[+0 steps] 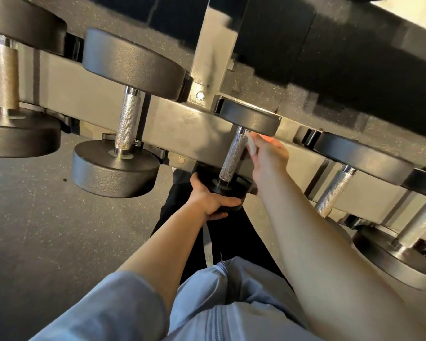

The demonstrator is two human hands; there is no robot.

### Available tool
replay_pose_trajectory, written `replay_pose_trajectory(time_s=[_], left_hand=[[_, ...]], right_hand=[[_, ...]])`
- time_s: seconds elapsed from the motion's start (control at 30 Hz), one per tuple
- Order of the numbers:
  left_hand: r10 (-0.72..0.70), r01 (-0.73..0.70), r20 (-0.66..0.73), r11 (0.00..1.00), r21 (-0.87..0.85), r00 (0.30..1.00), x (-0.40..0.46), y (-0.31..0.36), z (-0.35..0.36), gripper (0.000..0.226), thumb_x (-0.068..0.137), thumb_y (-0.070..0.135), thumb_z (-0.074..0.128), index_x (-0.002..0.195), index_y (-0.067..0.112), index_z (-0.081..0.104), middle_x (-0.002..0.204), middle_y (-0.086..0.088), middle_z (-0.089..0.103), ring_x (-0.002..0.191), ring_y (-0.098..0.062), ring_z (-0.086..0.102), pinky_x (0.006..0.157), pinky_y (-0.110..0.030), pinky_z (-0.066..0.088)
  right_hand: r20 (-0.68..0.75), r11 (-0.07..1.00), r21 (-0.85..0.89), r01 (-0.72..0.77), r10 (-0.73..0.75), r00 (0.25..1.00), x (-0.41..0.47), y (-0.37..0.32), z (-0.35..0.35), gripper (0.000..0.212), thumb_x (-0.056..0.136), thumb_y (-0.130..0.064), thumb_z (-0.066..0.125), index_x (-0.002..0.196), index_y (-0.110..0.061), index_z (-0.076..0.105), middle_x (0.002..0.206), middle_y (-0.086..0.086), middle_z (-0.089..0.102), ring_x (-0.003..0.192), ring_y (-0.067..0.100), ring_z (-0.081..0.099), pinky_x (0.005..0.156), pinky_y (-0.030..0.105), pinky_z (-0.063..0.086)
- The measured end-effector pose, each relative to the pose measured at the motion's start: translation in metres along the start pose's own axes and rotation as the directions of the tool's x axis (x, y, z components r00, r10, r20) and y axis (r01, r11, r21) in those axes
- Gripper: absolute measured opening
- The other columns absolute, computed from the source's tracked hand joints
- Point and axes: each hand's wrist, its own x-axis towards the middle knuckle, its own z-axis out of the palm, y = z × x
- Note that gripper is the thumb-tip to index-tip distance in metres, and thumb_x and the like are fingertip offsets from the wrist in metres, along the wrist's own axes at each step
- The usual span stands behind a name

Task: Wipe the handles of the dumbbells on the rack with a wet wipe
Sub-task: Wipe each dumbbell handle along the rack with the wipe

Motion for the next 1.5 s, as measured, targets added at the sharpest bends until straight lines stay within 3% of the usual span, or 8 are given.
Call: replay_pose_trajectory(time_s=[0.17, 0.43, 0.53, 0.67, 0.83, 1.1, 1.3, 1.5], left_hand=[[0.01, -0.01, -0.016, 1.0, 0.0, 1.0, 0.0, -0.001, 0.0, 0.128, 0.061, 0.002, 0.088, 0.15, 0.036, 0.002, 0.14, -0.001, 0.044, 0.108, -0.026, 0.06, 0.053, -0.027, 0.057], [0.0, 0.0, -0.005, 1.0, 0.013, 1.0, -0.002, -0.001, 0.001, 0.13, 0.062, 0.005, 0.089, 0.151, 0.037, -0.001, 0.134, 0.0, 0.044, 0.107, -0.025, 0.06, 0.06, -0.03, 0.059], [0.015, -0.015, -0.015, 1.0, 0.004, 1.0, -0.001, -0.002, 0.001, 0.127, 0.062, 0.003, 0.088, 0.15, 0.035, 0.002, 0.128, 0.002, 0.047, 0.105, -0.024, 0.061, 0.058, -0.029, 0.059], [0.023, -0.023, 0.002, 1.0, -0.012, 1.0, -0.001, -0.003, 0.001, 0.125, 0.063, 0.003, 0.087, 0.15, 0.036, 0.004, 0.136, 0.001, 0.046, 0.104, -0.026, 0.062, 0.049, -0.024, 0.055], [0.02, -0.02, 0.004, 1.0, -0.008, 1.0, -0.002, -0.002, 0.001, 0.125, 0.064, 0.003, 0.087, 0.15, 0.036, 0.002, 0.14, -0.002, 0.043, 0.096, -0.025, 0.063, 0.052, -0.027, 0.058], [0.009, -0.009, 0.012, 1.0, -0.002, 1.0, 0.003, -0.005, 0.0, 0.129, 0.064, 0.003, 0.086, 0.149, 0.039, -0.003, 0.136, -0.002, 0.047, 0.104, -0.024, 0.061, 0.059, -0.03, 0.058], [0.019, -0.019, -0.004, 0.999, -0.035, 1.0, 0.004, -0.004, 0.0, 0.128, 0.059, 0.003, 0.09, 0.149, 0.038, 0.005, 0.133, 0.003, 0.045, 0.107, -0.027, 0.06, 0.058, -0.03, 0.059], [0.01, -0.01, 0.0, 0.999, -0.036, 1.0, 0.001, -0.003, 0.0, 0.129, 0.059, 0.003, 0.09, 0.15, 0.038, 0.005, 0.132, 0.005, 0.043, 0.105, -0.026, 0.061, 0.057, -0.03, 0.059]], right_hand=[[0.065, 0.911, -0.384, 0.147, -0.132, 0.989, -0.006, 0.039, -0.017, 0.024, 0.082, -0.011, 0.072, 0.106, -0.011, 0.068, 0.099, 0.005, 0.068, 0.093, 0.018, 0.064, 0.092, 0.033, 0.051], [0.368, 0.26, -0.892, 0.369, -0.056, 0.928, -0.019, 0.047, -0.05, 0.019, 0.082, -0.027, 0.073, 0.086, -0.009, 0.075, 0.084, 0.006, 0.071, 0.082, 0.022, 0.062, 0.076, 0.031, 0.044], [0.282, 0.569, -0.764, 0.304, -0.129, 0.951, -0.016, 0.024, -0.037, 0.014, 0.079, -0.022, 0.076, 0.069, -0.017, 0.068, 0.065, -0.003, 0.065, 0.069, 0.018, 0.059, 0.073, 0.032, 0.049], [0.126, 0.984, -0.159, 0.084, -0.064, 0.99, -0.009, 0.002, -0.005, 0.021, 0.078, -0.002, 0.072, 0.063, -0.007, 0.058, 0.069, 0.013, 0.063, 0.066, 0.02, 0.057, 0.071, 0.03, 0.052], [0.084, 0.972, -0.232, 0.028, -0.008, 0.996, -0.006, 0.008, 0.005, 0.025, 0.077, -0.005, 0.076, 0.075, -0.015, 0.053, 0.071, 0.004, 0.057, 0.058, 0.013, 0.047, 0.054, 0.021, 0.04], [0.093, 0.56, -0.824, 0.089, -0.021, 0.995, -0.026, 0.049, -0.015, 0.037, 0.07, -0.022, 0.083, 0.069, -0.021, 0.046, 0.085, 0.001, 0.061, 0.074, 0.019, 0.057, 0.065, 0.027, 0.044], [0.131, 0.951, -0.308, -0.007, 0.049, 0.99, -0.015, 0.006, -0.008, 0.02, 0.077, -0.009, 0.077, 0.085, -0.012, 0.059, 0.074, 0.004, 0.062, 0.058, 0.012, 0.055, 0.058, 0.022, 0.045], [0.092, 0.968, -0.244, 0.058, -0.036, 0.995, -0.025, 0.011, -0.023, 0.022, 0.079, 0.007, 0.061, 0.091, -0.012, 0.06, 0.091, 0.005, 0.062, 0.086, 0.018, 0.058, 0.079, 0.028, 0.048]])
